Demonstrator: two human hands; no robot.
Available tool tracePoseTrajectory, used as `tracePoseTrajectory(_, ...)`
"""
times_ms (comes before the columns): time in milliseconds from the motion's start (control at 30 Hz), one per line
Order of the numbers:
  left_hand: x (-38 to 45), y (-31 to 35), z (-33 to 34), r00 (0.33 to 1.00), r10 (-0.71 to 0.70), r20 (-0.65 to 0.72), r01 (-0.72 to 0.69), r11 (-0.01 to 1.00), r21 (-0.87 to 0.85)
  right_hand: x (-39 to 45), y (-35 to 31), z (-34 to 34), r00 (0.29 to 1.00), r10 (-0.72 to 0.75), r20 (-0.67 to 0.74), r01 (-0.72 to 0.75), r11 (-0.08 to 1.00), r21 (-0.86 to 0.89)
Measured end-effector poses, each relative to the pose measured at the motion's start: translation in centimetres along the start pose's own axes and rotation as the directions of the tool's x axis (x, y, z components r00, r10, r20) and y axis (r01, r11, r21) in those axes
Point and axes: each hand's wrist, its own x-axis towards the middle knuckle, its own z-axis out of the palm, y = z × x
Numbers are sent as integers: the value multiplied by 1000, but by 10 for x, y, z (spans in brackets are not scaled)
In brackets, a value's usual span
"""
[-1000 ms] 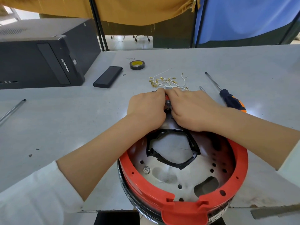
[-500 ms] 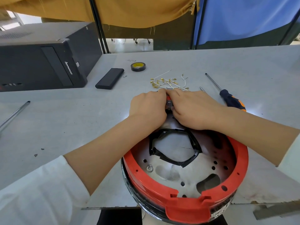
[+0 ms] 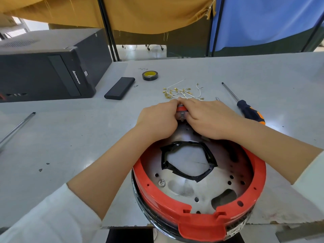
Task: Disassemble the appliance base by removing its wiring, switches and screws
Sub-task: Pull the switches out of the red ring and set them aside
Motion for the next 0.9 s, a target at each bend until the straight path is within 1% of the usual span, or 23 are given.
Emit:
tracePoseTrajectory(100,1,0,0,1000,-24,4,24,998,-58,-1,0,0,1000,7,-1,-7,1000,0)
tracePoseTrajectory(267,0,8,1,993,-84,-81,87,996,24,2,-2,3,1000,11,-1,-11,1000,-13)
tracePoseTrajectory(433,-1,13,-2,989,-123,-88,124,992,4,3,-2,3,999,32,-13,-32,999,-1)
tracePoseTrajectory(500,0,10,-3,993,-107,-53,107,994,-10,3,-1,1,1000,27,-10,-27,1000,1)
tracePoseTrajectory(600,1,2,-5,997,-46,54,49,997,-56,1,0,-2,1000,5,14,-5,1000,-4)
tracePoseTrajectory(633,1,1,-5,997,-31,69,35,998,-61,0,1,-2,1000,-4,19,4,1000,-16)
tracePoseTrajectory(800,2,-2,-2,1000,-19,14,19,999,-46,0,0,2,1000,-18,19,19,998,-61)
tracePoseTrajectory(900,4,-4,-2,999,7,36,-3,996,-93,0,1,3,999,-34,10,35,996,-79)
